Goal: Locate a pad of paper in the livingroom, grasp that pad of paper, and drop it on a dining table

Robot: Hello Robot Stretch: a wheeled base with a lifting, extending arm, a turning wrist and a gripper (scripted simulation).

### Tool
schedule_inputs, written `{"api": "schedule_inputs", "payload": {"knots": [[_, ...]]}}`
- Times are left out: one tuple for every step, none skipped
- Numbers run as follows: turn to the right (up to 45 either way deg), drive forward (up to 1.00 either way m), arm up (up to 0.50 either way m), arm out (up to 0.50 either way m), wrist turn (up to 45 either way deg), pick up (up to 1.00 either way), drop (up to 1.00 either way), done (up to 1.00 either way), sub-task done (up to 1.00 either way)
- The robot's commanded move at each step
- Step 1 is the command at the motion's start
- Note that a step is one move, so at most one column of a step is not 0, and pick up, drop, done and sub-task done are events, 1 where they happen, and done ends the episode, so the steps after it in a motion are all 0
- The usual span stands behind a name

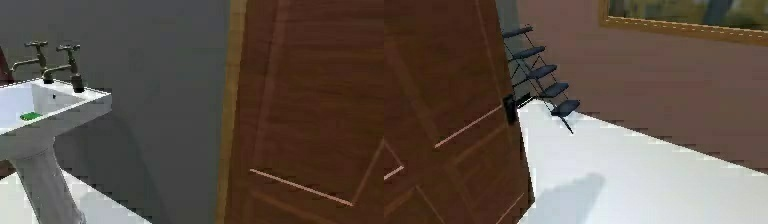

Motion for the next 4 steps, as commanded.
{"api": "schedule_inputs", "payload": {"knots": [[-45.0, 0.0, 0.0, 0.0, 0.0, 0.0, 0.0, 0.0, 0.0], [-45.0, 0.0, 0.0, 0.0, 0.0, 0.0, 0.0, 0.0, 0.0], [-12.0, 0.0, 0.0, 0.0, 0.0, 0.0, 0.0, 0.0, 0.0], [0.0, 0.8, 0.0, 0.0, 0.0, 0.0, 0.0, 0.0, 0.0]]}}
